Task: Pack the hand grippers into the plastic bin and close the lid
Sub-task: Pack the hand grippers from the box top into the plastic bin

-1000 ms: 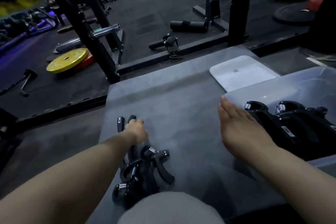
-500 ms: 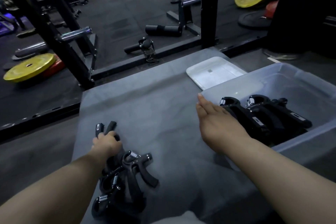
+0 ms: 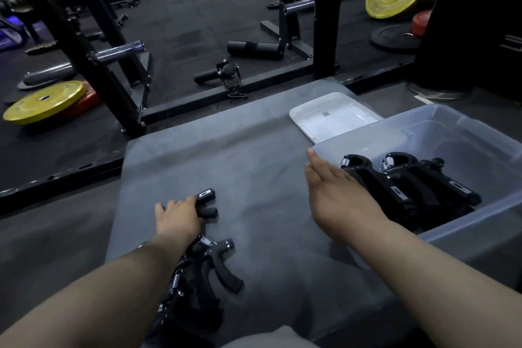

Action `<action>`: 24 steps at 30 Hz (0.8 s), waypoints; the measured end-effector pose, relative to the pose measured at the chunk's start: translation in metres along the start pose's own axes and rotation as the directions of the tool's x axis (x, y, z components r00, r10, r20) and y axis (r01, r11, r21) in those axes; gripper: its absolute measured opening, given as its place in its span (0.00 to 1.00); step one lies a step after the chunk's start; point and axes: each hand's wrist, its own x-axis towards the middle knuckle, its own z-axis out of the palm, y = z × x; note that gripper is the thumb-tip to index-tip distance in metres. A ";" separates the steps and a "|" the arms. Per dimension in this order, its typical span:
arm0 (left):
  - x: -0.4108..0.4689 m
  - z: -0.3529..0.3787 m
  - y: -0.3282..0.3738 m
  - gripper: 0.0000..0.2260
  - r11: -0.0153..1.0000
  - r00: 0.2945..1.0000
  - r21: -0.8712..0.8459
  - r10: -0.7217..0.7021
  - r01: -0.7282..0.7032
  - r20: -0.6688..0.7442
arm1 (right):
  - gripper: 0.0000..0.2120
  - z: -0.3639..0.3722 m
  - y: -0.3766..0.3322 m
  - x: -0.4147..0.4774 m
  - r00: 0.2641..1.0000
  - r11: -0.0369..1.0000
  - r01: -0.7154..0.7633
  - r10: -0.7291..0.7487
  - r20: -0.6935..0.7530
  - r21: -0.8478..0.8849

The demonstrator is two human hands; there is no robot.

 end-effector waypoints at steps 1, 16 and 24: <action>-0.001 0.000 0.001 0.15 0.999 0.998 0.024 0.023 -0.022 -0.060 | 0.29 0.000 0.000 0.000 1.000 1.000 0.002 -0.002 -0.002 -0.001; 0.008 -0.088 0.114 0.10 0.872 0.912 -0.446 0.001 -0.201 -0.410 | 0.31 -0.002 0.008 0.000 0.996 0.997 0.074 -0.075 0.050 0.030; -0.027 -0.183 0.129 0.02 0.829 0.803 -0.252 0.333 -0.499 -0.493 | 0.34 -0.012 0.015 0.001 0.987 0.985 0.121 -0.132 0.088 0.120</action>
